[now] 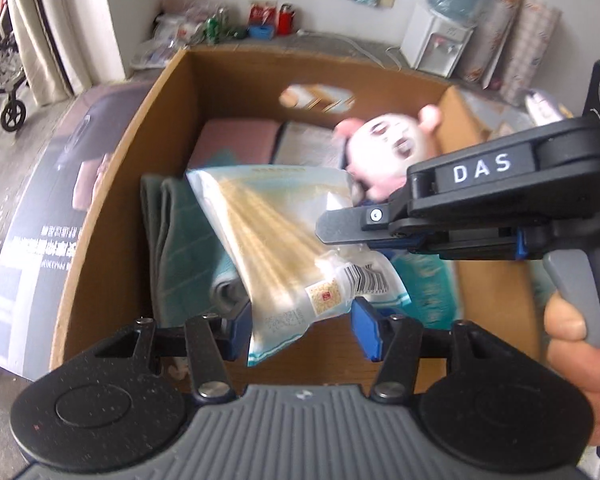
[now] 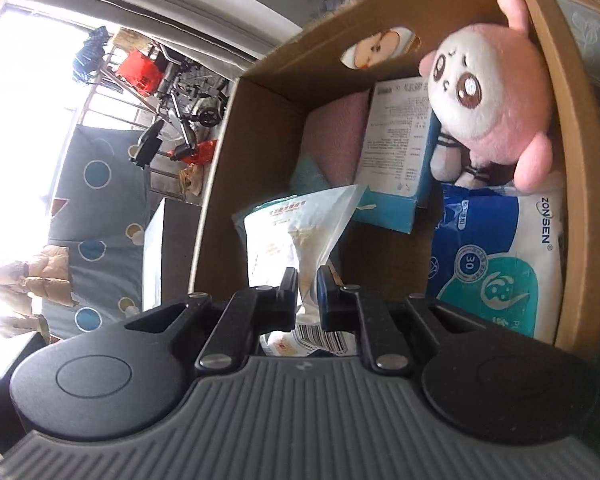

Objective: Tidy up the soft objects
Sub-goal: 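Carry the clear bag over the box and lower it inside with both grippers, then open both grippers to release the bag beside the towel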

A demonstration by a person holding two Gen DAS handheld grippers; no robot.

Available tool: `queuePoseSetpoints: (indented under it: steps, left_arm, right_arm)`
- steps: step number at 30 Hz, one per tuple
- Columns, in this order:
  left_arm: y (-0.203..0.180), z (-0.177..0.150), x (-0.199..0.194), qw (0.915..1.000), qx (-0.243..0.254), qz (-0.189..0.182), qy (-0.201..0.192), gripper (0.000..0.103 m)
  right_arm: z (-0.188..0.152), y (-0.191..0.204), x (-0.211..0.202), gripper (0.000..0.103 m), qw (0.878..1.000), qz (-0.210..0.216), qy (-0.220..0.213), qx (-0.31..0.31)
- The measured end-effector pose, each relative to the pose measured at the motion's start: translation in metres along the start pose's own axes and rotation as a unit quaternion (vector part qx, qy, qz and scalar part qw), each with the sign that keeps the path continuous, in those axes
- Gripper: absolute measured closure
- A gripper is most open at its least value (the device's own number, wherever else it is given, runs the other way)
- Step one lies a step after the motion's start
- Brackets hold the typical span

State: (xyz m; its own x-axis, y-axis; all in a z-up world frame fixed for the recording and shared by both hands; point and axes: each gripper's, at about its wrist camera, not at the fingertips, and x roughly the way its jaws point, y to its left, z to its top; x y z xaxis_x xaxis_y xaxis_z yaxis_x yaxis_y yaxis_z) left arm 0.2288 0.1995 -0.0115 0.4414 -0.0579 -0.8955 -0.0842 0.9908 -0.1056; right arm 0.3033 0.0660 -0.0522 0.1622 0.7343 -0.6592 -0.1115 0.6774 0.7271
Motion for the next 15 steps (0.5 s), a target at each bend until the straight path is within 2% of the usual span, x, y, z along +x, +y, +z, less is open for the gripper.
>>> queuePoseSetpoints:
  steps: [5, 9, 15]
  left_arm:
    - [0.007, -0.005, 0.019, 0.9998, 0.007, 0.012, 0.013, 0.051]
    - [0.014, -0.013, 0.017, 0.9999, 0.012, 0.002, 0.006, 0.049]
    - [0.017, -0.013, 0.007, 0.9999, 0.004, -0.004, -0.012, 0.049]
  right_arm:
    - [-0.004, 0.000, 0.015, 0.090, 0.999, -0.044, 0.020, -0.024]
    - [-0.007, 0.020, 0.001, 0.083, 0.995, -0.066, -0.006, -0.073]
    - [-0.008, 0.045, -0.034, 0.080, 0.992, -0.055, -0.038, -0.111]
